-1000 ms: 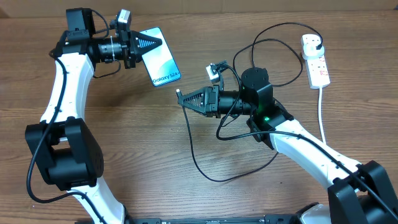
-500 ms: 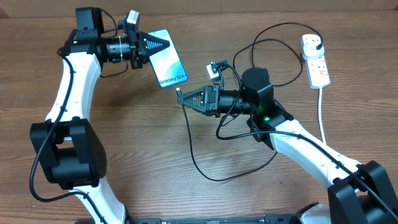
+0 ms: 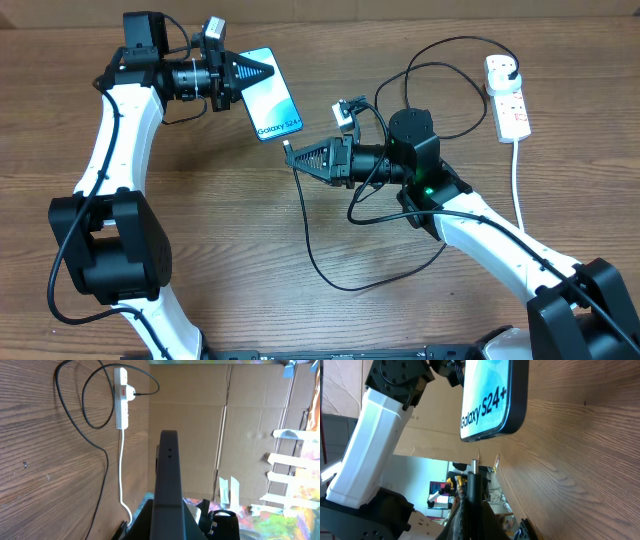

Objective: Plug charger to phone and switch on socket
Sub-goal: 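Push the plug up into the phone's port while the left gripper holds it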

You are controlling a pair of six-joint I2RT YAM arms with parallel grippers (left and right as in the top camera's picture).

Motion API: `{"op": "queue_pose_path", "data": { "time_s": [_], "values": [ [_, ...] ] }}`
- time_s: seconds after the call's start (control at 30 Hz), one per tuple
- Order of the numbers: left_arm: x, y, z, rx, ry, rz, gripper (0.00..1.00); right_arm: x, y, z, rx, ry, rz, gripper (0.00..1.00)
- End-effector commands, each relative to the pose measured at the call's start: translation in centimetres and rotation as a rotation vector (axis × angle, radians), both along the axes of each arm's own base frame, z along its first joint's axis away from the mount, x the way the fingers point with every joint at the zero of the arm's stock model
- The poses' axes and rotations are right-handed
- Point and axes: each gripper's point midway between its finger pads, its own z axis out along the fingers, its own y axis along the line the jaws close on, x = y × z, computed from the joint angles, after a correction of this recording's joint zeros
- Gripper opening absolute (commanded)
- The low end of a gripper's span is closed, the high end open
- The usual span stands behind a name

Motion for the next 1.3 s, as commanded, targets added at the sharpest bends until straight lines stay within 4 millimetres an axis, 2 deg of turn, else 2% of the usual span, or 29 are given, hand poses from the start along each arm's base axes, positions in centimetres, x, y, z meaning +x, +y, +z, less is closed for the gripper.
{"op": "queue_pose_path", "data": {
  "time_s": [0.0, 0.37, 1.03, 1.27],
  "values": [
    [-0.3, -0.8, 0.8, -0.027, -0.006, -0.031, 0.04, 0.2, 0.0, -0.3, -0.003, 0.002, -0.014, 0.04],
    [-0.9, -1.8, 0.9, -0.039, 0.0, -0.061, 0.04, 0.2, 0.0, -0.3, -0.003, 0.002, -0.015, 0.04],
    [-1.1, -1.7, 1.4, -0.065, -0.014, -0.079, 0.04, 0.3, -0.1, -0.3, -0.004, -0.006, -0.016, 0.04],
    [-1.2, -1.7, 1.4, -0.065, -0.025, -0.083, 0.04, 1.0, -0.8, -0.1, 0.0, -0.009, -0.033, 0.04]
  ]
}}
